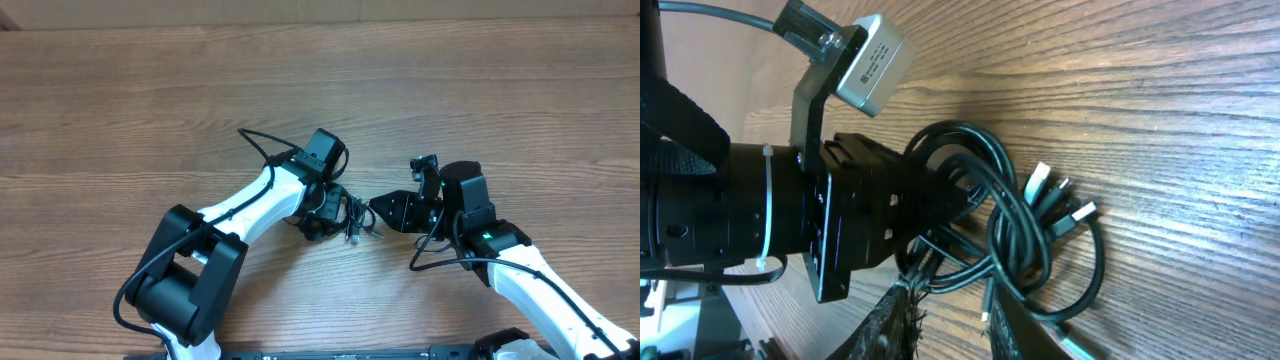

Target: Untangle cables

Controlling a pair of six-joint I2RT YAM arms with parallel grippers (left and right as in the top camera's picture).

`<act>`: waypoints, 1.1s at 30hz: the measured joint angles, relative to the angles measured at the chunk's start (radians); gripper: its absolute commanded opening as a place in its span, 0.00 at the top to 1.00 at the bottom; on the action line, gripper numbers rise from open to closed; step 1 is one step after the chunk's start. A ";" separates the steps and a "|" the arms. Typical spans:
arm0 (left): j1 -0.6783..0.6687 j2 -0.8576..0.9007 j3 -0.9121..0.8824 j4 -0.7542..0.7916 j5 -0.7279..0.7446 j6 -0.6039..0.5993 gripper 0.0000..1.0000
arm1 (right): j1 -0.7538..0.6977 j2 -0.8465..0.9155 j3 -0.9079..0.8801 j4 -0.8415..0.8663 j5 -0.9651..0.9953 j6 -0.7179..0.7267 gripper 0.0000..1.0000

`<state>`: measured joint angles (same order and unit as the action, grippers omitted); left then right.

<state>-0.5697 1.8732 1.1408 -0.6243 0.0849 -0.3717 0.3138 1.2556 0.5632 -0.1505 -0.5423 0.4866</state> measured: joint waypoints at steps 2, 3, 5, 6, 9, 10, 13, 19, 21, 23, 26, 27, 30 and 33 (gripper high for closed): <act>0.006 0.000 0.000 -0.003 0.013 -0.023 0.96 | 0.000 0.000 0.000 0.000 -0.017 -0.002 0.66; 0.010 -0.002 0.000 -0.007 0.018 -0.037 0.96 | 0.000 0.000 0.000 0.002 -0.030 -0.002 0.65; 0.022 -0.010 -0.001 -0.023 0.024 -0.063 0.96 | 0.000 0.000 0.000 0.008 -0.061 -0.005 0.64; 0.030 -0.018 -0.002 -0.031 0.026 -0.074 0.96 | 0.000 0.000 0.000 0.014 -0.075 -0.004 0.64; 0.066 -0.079 -0.006 -0.043 0.027 -0.103 0.96 | 0.000 0.000 0.000 0.051 -0.129 -0.004 0.62; 0.077 -0.110 -0.006 -0.045 0.026 -0.109 0.96 | 0.000 0.000 0.000 0.075 -0.153 -0.002 0.62; 0.106 -0.238 -0.006 -0.050 0.006 -0.128 0.96 | 0.000 0.000 0.000 0.164 -0.226 0.029 0.62; 0.105 -0.439 -0.006 -0.059 -0.038 -0.135 0.96 | 0.000 0.001 0.005 0.416 -0.325 0.205 0.62; 0.105 -0.468 -0.006 -0.064 -0.047 -0.135 0.96 | 0.000 0.001 0.007 0.518 -0.340 0.280 0.64; 0.105 -0.480 -0.006 -0.071 -0.053 -0.135 0.96 | 0.000 0.001 0.010 0.616 -0.351 0.356 0.66; 0.105 -0.481 -0.006 -0.090 -0.053 -0.139 0.96 | 0.000 0.001 0.011 0.689 -0.354 0.447 0.66; 0.105 -0.481 -0.006 -0.095 -0.053 -0.145 0.96 | 0.000 0.001 0.011 0.688 -0.356 0.467 0.66; 0.105 -0.482 -0.006 -0.101 -0.053 -0.155 0.96 | 0.000 0.001 0.011 0.661 -0.360 0.509 0.66; 0.105 -0.482 -0.006 -0.101 -0.053 -0.174 0.96 | 0.000 0.001 0.011 0.618 -0.360 0.533 0.61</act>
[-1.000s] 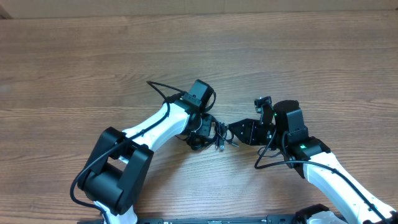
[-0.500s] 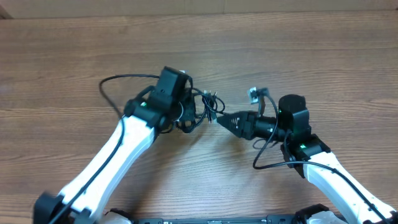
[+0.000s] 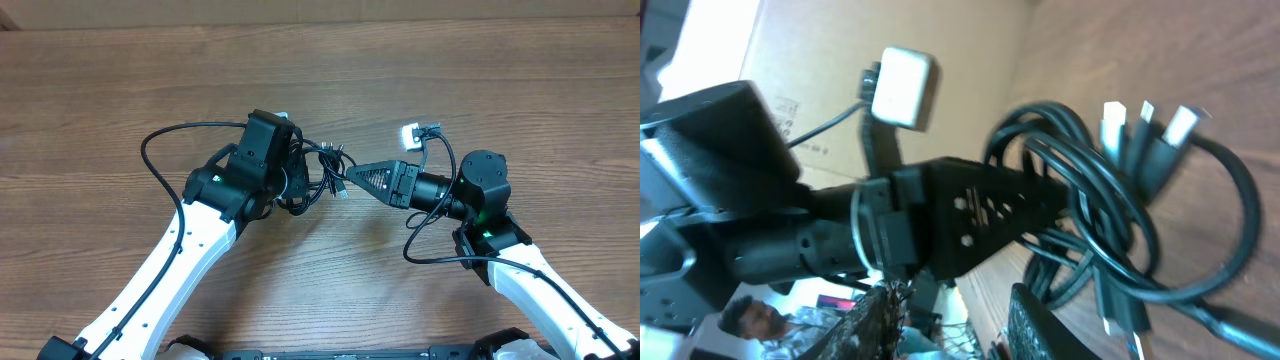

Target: Untangle cables

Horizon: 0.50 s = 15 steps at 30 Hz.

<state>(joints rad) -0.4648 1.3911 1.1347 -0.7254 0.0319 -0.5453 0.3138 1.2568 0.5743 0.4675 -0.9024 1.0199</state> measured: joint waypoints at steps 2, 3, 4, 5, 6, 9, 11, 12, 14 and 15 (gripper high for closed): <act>0.000 0.000 0.000 0.000 0.000 -0.011 0.96 | 0.000 0.000 0.000 -0.019 0.000 -0.003 0.59; 0.000 0.000 0.000 0.000 0.000 -0.015 0.96 | -0.001 0.000 0.000 -0.034 0.000 -0.008 0.59; 0.000 -0.001 0.000 0.000 0.000 -0.023 0.96 | -0.004 0.000 0.000 -0.053 0.001 -0.013 0.57; 0.000 -0.003 0.000 -0.002 -0.001 -0.026 0.96 | -0.009 0.000 0.000 -0.075 0.005 -0.020 0.56; 0.002 -0.007 0.000 -0.003 -0.003 -0.029 0.96 | -0.019 0.000 0.000 -0.104 0.011 -0.025 0.53; 0.011 -0.031 0.000 -0.011 -0.004 -0.033 0.96 | -0.058 0.000 0.000 -0.172 0.031 -0.045 0.51; 0.025 -0.056 0.000 -0.011 -0.007 -0.033 0.96 | -0.083 0.000 0.000 -0.190 0.041 -0.054 0.50; 0.030 -0.066 0.000 -0.010 -0.007 -0.033 0.96 | -0.093 0.000 0.000 -0.193 0.046 -0.057 0.50; 0.036 -0.084 0.000 -0.006 -0.010 -0.033 0.96 | -0.103 0.000 0.000 -0.193 0.051 -0.063 0.50; 0.035 -0.090 0.000 -0.003 -0.010 -0.033 0.96 | -0.104 0.000 0.000 -0.193 0.053 -0.066 0.50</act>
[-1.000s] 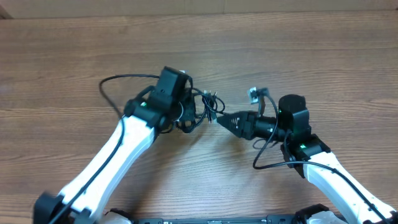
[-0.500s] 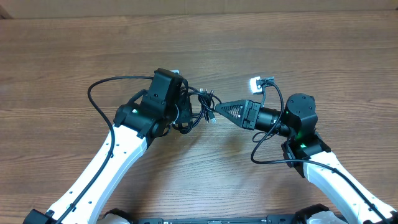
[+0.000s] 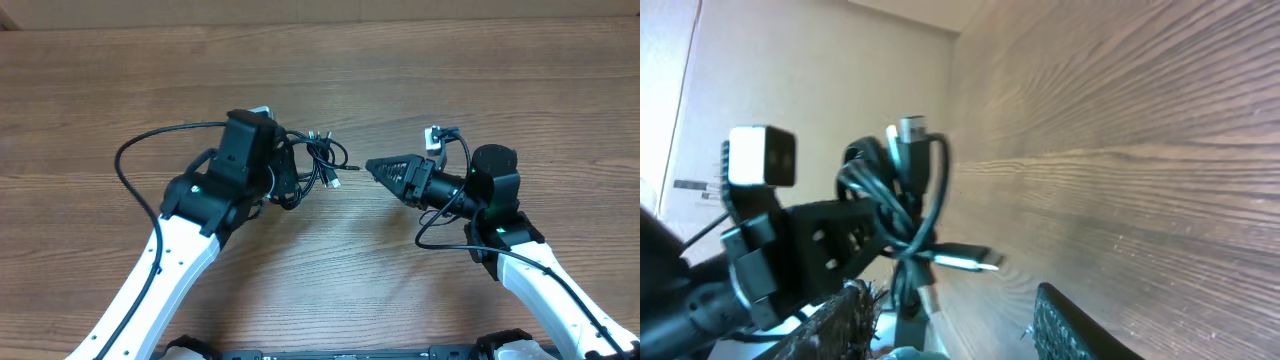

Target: Untangle cables

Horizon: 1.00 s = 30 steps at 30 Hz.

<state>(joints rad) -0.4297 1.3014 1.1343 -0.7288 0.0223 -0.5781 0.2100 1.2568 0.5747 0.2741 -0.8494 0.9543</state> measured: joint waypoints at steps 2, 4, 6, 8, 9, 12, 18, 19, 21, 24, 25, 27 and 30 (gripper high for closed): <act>-0.005 -0.002 0.000 0.000 0.000 0.000 0.96 | 0.000 0.000 0.000 0.000 0.001 -0.005 0.50; -0.014 -0.002 0.000 0.000 0.000 0.000 0.96 | 0.000 0.000 0.000 0.000 0.001 -0.006 0.50; -0.023 -0.002 0.000 0.003 0.000 0.000 0.96 | 0.000 0.000 0.000 -0.001 0.001 -0.009 0.50; -0.027 -0.002 0.000 0.003 0.000 0.000 0.96 | 0.000 0.000 0.000 0.000 0.001 -0.010 0.50; -0.027 -0.002 0.000 0.003 0.000 0.000 0.96 | 0.000 0.000 0.000 0.000 0.000 -0.010 0.50; -0.027 -0.002 0.000 0.003 0.000 0.000 0.96 | 0.000 0.000 0.000 0.000 0.000 -0.012 0.50; -0.027 -0.002 0.000 0.003 0.000 0.000 0.95 | 0.000 0.000 0.000 0.005 0.000 -0.012 0.50; -0.027 -0.002 0.000 0.003 0.000 0.000 0.96 | 0.000 0.000 0.000 0.011 -0.002 -0.012 0.50; -0.027 -0.002 0.000 0.003 0.000 0.000 0.96 | 0.000 0.000 0.000 0.026 -0.008 -0.012 0.50; -0.027 -0.002 0.000 0.006 0.003 0.000 0.96 | 0.003 0.000 0.000 0.050 -0.012 -0.006 0.50; -0.029 -0.002 0.000 0.009 0.003 0.000 0.96 | 0.004 0.000 0.000 0.061 -0.013 -0.003 0.50; -0.034 -0.002 0.000 0.015 0.003 0.000 0.96 | 0.015 0.000 0.000 0.081 -0.012 0.005 0.50; -0.043 -0.002 0.000 0.018 0.003 0.000 0.96 | 0.031 0.000 0.000 0.092 -0.015 0.011 0.50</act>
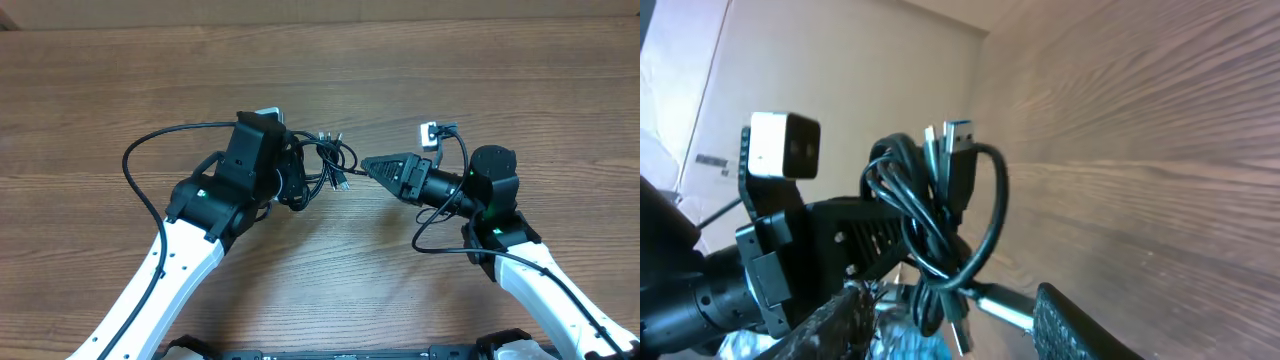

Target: Untangle cables

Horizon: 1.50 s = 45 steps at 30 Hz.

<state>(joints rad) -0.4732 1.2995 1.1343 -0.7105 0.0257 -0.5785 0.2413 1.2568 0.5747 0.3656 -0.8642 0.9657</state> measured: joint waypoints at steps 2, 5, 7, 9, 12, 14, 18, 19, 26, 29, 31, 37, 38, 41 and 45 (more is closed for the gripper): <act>-0.005 0.000 0.000 0.000 0.000 0.000 0.96 | 0.002 0.000 0.000 0.000 -0.001 0.002 0.51; -0.005 0.000 0.000 -0.002 -0.001 0.000 0.95 | 0.000 0.000 0.000 -0.003 -0.001 0.002 0.51; -0.005 0.000 0.000 -0.009 -0.005 0.000 0.96 | -0.006 0.000 0.000 -0.014 -0.003 0.002 0.51; -0.005 0.000 0.000 -0.017 -0.011 0.000 0.96 | -0.019 0.000 0.000 -0.037 -0.004 0.002 0.51; -0.005 0.000 0.000 -0.019 -0.016 0.000 0.96 | -0.039 0.000 0.000 -0.074 -0.003 0.000 0.51; -0.005 0.000 0.000 -0.017 -0.016 -0.001 0.96 | -0.040 0.000 0.000 -0.085 -0.004 -0.003 0.51; -0.005 0.000 0.000 -0.001 -0.016 -0.012 0.96 | -0.035 0.000 0.000 -0.090 -0.012 -0.006 0.51; -0.005 0.000 0.000 0.002 -0.016 -0.016 0.96 | -0.032 0.000 0.000 -0.089 -0.014 -0.006 0.51; -0.005 0.000 0.000 0.002 -0.016 -0.019 0.96 | -0.016 0.000 0.000 -0.086 -0.023 -0.006 0.51; -0.005 0.000 0.000 0.001 -0.016 -0.019 0.96 | -0.016 0.000 0.000 -0.064 -0.031 -0.006 0.51; -0.005 0.000 0.000 0.002 -0.016 -0.019 0.96 | -0.016 0.000 0.000 -0.048 -0.038 -0.007 0.51; -0.005 0.000 0.000 0.002 -0.016 -0.019 0.95 | -0.016 0.000 0.000 -0.040 -0.048 -0.009 0.51; -0.005 0.000 0.000 0.002 -0.015 -0.019 0.96 | -0.016 0.000 0.000 -0.040 -0.048 -0.009 0.51; -0.005 0.000 0.000 0.002 -0.015 -0.019 0.96 | -0.016 0.000 0.000 -0.039 -0.049 -0.009 0.51; -0.005 0.000 0.000 0.001 -0.015 -0.019 0.96 | -0.016 0.000 0.000 -0.039 -0.048 -0.010 0.51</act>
<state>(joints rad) -0.4782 1.2995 1.1343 -0.7094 0.0109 -0.5976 0.2253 1.2568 0.5747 0.3264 -0.9127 0.9554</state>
